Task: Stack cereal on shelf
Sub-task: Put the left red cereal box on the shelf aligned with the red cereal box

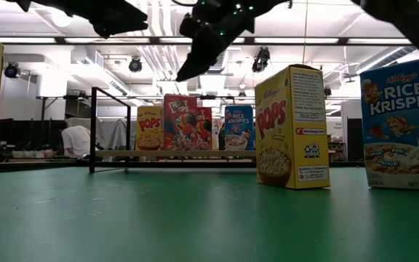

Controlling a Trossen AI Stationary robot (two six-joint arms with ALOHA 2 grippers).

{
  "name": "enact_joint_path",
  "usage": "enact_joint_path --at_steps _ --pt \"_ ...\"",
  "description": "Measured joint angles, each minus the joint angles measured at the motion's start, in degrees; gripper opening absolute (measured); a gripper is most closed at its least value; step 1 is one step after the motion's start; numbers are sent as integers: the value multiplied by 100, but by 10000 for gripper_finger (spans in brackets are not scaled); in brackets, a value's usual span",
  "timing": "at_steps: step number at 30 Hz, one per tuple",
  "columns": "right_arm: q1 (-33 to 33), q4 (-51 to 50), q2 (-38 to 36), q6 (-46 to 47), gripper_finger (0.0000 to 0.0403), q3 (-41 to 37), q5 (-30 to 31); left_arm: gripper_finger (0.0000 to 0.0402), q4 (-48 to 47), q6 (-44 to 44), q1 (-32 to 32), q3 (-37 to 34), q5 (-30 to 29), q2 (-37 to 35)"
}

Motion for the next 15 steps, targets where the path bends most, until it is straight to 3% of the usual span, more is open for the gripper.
enact_joint_path --at_steps 5,15 --pt "-65 -290 379 -38 240 444 21 197 -26 -2 0 0 0 29" --pt "-99 -352 558 -87 240 466 242 197 -10 -20 0 0 0 -32"
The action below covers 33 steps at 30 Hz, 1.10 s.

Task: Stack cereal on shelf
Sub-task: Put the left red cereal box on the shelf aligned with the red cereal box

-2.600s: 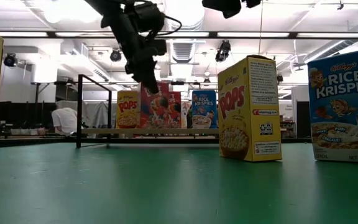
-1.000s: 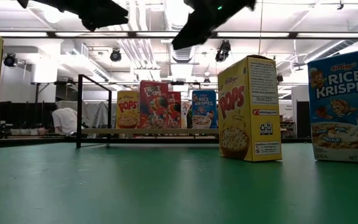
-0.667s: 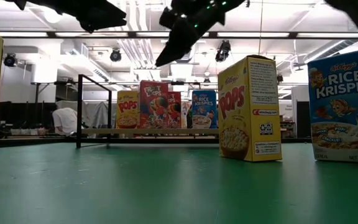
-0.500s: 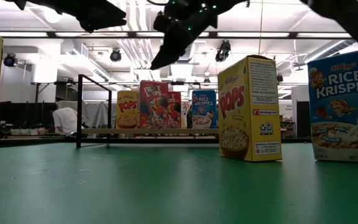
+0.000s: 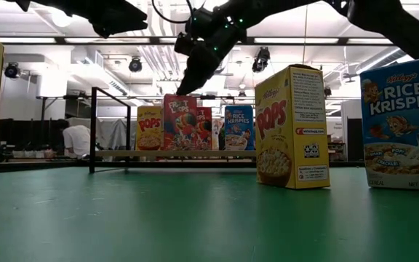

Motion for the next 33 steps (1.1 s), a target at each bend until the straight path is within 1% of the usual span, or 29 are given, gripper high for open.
enact_joint_path --at_steps 11,22,27,33 --pt "1 11 180 -17 238 -9 -12 197 -1 0 0 0 0 15" --pt "10 -39 174 166 186 -7 -23 197 -5 0 0 0 2 17" --pt "8 -219 131 599 178 -4 -2 197 -14 -1 0 0 2 17" --pt "-44 -567 -33 1087 180 -1 616 197 -44 -2 0 0 2 17"
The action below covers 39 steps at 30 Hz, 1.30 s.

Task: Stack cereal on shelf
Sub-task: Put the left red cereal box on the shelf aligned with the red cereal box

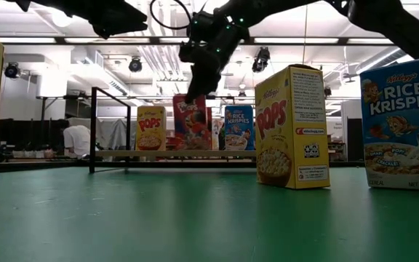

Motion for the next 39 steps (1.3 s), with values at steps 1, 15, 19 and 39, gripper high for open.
enact_joint_path --at_steps 1,15,19,39 --pt "-24 -1 -6 73 180 1 -2 197 -9 0 0 0 2 0" --pt "-121 105 -10 321 180 -51 99 197 -62 -3 0 0 7 2" --pt "-112 174 -10 276 180 -120 113 197 -62 -4 0 0 9 2" --pt "-118 137 -27 318 240 -38 135 197 -45 -31 0 0 15 2"
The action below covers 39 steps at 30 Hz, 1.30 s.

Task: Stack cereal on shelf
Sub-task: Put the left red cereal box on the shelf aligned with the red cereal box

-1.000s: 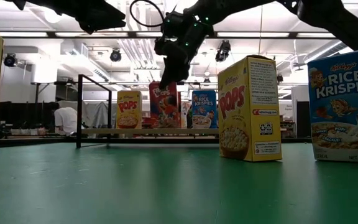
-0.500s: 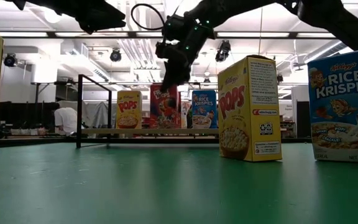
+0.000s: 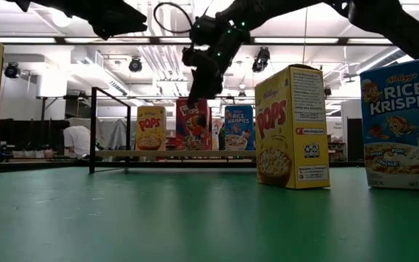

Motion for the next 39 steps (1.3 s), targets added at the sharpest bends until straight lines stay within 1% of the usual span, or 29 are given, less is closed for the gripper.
enact_joint_path --at_steps 5,9,13,18,22,26,30,39 --pt "83 9 -15 -2 237 355 61 197 -1 0 0 0 4 0" --pt "184 107 -15 -16 219 461 285 197 -2 2 -1 0 13 0" --pt "297 428 0 -48 180 427 333 197 -2 2 -2 0 13 0" --pt "417 793 117 -150 117 406 662 197 -2 4 -1 0 12 0" --pt "421 826 225 -216 75 404 742 197 -4 4 -2 0 11 -6" --pt "423 685 286 -221 46 390 765 197 -13 4 -2 0 11 -17" --pt "423 597 284 -313 33 389 767 197 -13 4 -2 0 9 -20" --pt "423 329 282 -411 31 415 775 197 -11 4 -2 0 4 -22"
